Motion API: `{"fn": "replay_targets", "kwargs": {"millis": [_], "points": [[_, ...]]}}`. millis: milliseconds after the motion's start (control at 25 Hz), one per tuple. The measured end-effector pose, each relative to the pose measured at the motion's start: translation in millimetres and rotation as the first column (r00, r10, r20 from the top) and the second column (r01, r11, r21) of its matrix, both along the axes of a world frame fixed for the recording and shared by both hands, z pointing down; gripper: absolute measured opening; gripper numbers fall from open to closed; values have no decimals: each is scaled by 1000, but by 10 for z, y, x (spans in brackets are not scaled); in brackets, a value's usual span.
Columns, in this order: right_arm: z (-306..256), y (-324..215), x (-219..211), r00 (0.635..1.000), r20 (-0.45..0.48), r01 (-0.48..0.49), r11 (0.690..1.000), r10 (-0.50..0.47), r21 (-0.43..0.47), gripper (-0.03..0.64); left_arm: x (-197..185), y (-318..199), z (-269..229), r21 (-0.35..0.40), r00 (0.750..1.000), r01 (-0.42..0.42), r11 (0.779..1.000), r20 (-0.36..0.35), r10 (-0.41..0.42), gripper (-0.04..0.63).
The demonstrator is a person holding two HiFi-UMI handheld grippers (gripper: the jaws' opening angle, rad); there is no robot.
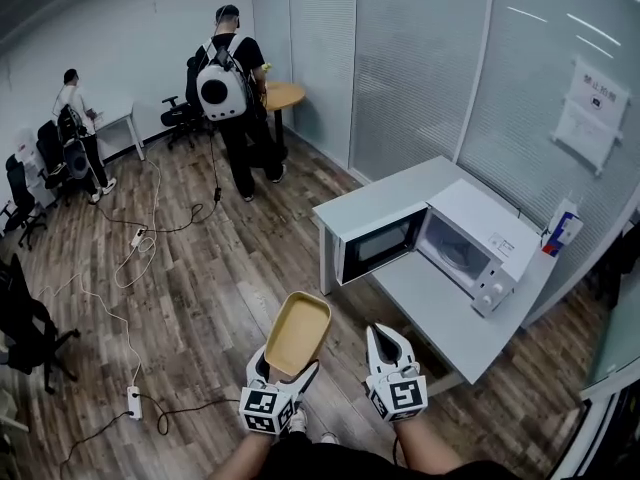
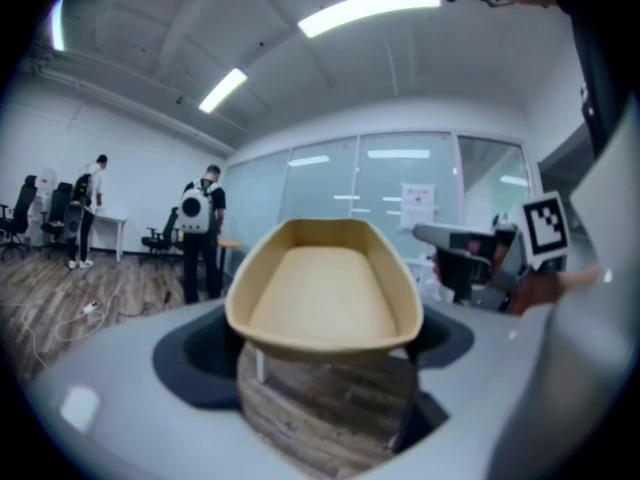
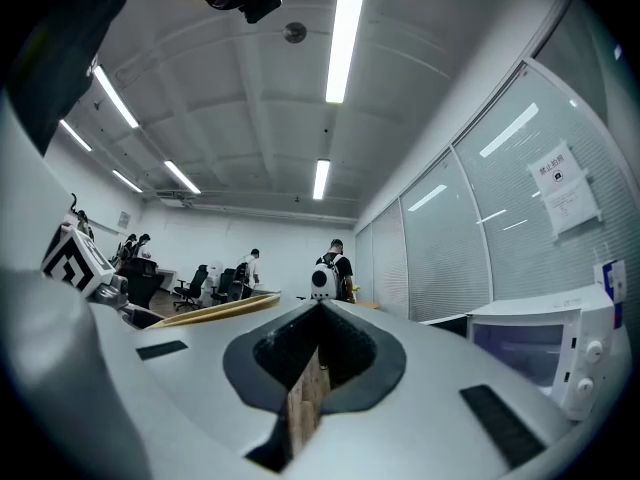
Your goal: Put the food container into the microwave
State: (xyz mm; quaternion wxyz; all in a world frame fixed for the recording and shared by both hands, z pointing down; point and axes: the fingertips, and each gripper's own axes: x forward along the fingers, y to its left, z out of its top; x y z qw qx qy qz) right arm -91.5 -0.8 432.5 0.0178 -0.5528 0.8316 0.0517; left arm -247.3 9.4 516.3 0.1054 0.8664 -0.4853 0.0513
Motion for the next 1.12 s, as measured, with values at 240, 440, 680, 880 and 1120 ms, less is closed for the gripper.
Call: {"fn": "replay_targets", "kwargs": {"millis": [240,440,680,880,1120], "points": [[48,-230,31,999,-17,-35,999,35,-11,-2,80,-369,58,-5,999,-50,999,-12,50,483],[55,-546,39,996,-5,-92,996,92,-20,-2,133,-791,35,9,993,-113,994,-18,113,483],[123,-1004,84,987,2,-161,986,161,-34,-2,201,-1325,-35,34,981,-193,981,3,193,483],[135,-1227,79,974,-3,-225,974,225,-36,-2,278,-1662,-27,47,963,-270,962,39,268,483],[179,-1272,265,946,-18,-325,944,325,-51,-2,554,-1882,53,43,926,-377,925,28,376,483]]}}
